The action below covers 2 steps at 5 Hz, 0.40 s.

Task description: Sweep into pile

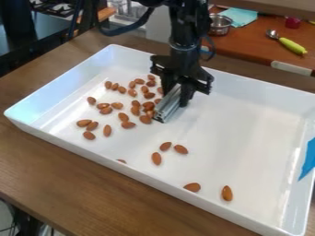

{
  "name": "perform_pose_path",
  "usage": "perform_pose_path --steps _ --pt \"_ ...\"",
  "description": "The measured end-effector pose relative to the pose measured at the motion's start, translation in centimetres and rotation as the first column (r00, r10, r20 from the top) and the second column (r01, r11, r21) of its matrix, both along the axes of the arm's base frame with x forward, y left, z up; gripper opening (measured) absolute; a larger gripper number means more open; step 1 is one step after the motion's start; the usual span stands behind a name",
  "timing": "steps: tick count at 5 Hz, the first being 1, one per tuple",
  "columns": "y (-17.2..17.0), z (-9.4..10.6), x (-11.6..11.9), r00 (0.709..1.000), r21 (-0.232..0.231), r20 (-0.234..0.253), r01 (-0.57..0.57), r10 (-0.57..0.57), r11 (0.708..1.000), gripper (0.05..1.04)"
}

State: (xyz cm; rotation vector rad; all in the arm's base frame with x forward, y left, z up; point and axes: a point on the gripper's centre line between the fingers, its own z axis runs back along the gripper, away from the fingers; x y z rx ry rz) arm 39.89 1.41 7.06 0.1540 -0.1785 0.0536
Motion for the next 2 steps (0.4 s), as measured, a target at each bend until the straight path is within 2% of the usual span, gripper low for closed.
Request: perform_pose_path --steps 1,2 --pt "3.8 0.0 -1.0 0.993 0.019 -0.096 -0.072 0.073 0.997 0.384" --pt "5.7 0.0 -1.8 0.970 0.043 -0.188 -0.150 0.156 0.988 0.384"
